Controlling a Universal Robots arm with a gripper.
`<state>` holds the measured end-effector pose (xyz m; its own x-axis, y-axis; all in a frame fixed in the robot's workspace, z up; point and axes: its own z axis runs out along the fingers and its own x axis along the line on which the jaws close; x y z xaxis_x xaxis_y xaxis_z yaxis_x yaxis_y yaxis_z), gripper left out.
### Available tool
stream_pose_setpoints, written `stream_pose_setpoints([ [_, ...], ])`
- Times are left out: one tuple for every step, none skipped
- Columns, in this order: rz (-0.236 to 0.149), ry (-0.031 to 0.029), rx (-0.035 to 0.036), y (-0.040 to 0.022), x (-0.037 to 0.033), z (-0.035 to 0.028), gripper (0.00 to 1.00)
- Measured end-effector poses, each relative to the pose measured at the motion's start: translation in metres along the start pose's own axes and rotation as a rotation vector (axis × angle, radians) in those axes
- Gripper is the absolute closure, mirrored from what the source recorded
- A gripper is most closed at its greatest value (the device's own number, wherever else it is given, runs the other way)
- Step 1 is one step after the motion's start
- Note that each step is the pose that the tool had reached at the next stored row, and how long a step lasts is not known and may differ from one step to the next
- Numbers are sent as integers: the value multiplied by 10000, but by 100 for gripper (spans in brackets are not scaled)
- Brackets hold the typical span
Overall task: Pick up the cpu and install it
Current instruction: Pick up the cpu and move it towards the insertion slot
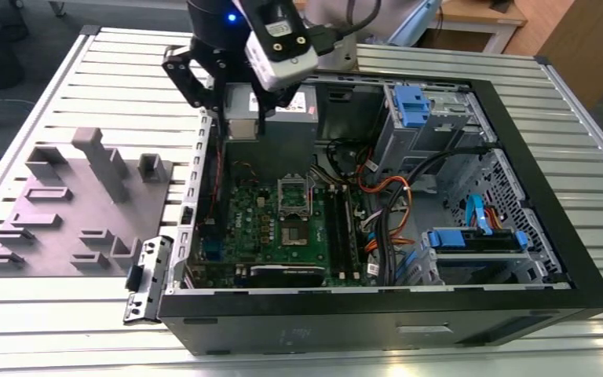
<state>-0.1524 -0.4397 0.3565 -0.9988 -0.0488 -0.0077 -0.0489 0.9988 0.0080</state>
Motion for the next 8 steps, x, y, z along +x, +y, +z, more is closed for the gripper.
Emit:
stream_pose_setpoints([
  [-1,-1,-1,-2,-39,1,53],
  [0,0,-2,-4,-79,2,53],
  [1,1,-2,-6,-117,2,53],
  [1,2,-1,-8,-156,3,53],
  [-1,2,-2,-10,-195,3,53],
  [-1,3,-1,-12,-234,3,53],
  [0,3,-1,-13,-271,4,53],
  [1,4,-1,-15,-309,4,53],
])
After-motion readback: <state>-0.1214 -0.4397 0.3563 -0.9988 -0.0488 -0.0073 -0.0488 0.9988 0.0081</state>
